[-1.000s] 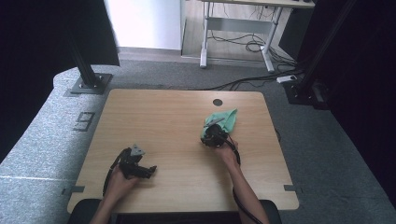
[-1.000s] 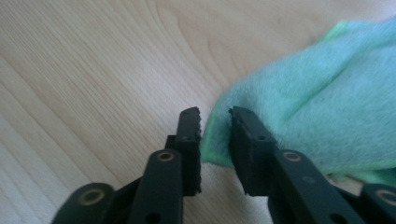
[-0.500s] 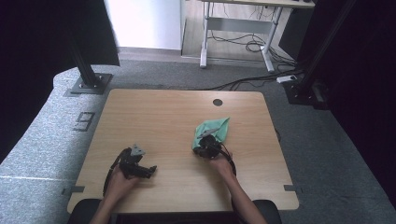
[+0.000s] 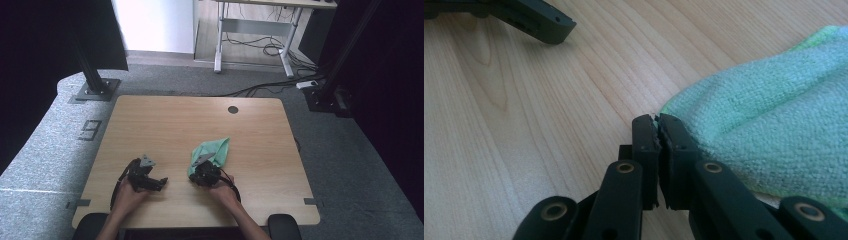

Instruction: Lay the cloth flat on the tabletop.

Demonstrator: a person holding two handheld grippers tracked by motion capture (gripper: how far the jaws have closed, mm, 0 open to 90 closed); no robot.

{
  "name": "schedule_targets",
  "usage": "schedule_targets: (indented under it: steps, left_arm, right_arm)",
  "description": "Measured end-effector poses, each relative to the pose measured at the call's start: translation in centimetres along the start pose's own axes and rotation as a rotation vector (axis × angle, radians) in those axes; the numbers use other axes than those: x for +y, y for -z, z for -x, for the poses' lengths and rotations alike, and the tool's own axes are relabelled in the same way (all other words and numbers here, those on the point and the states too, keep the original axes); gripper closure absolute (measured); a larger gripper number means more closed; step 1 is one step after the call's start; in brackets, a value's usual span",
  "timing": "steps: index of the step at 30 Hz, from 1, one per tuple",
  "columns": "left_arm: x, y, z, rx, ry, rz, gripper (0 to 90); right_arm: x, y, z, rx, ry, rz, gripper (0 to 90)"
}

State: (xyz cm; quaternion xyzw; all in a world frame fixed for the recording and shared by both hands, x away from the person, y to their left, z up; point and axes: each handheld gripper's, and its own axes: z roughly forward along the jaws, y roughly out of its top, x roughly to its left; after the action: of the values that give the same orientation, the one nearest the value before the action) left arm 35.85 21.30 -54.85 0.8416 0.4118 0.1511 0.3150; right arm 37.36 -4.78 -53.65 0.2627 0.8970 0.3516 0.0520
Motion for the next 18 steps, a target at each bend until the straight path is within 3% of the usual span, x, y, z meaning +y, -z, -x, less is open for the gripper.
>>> schedule_targets:
  steps: [2,3,4,6,7,12,18]
  left_arm:
    - [0.0,0.0,0.0,0.0,0.001,0.001,0.0]
    - [0.0,0.0,0.0,0.0,0.002,0.001,0.0]
    - [0.0,0.0,0.0,0.0,0.002,0.0,0.0]
    - [0.0,0.0,0.0,0.001,0.003,0.0,0.0]
    - [0.1,0.0,0.0,0.0,0.002,-0.005,0.0]
    - [1.0,0.2,0.5,-0.028,0.011,-0.002,7.6]
    - [3.4,0.5,2.1,-0.063,-0.049,0.045,14.4]
  right_arm:
    - [0.0,0.1,0.1,0.022,-0.014,-0.003,77.4]
    - [0.0,0.4,0.3,0.019,-0.02,0.001,65.0]
    - [-0.1,0.7,0.4,0.021,-0.024,0.007,60.3]
    - [-0.1,1.1,0.5,0.025,-0.031,0.019,56.3]
    - [-0.3,2.1,0.8,0.016,-0.04,0.05,52.4]
    - [-0.9,4.5,2.0,-0.026,-0.064,0.101,47.3]
    - [-3.2,7.2,4.9,-0.149,-0.13,0.102,46.0]
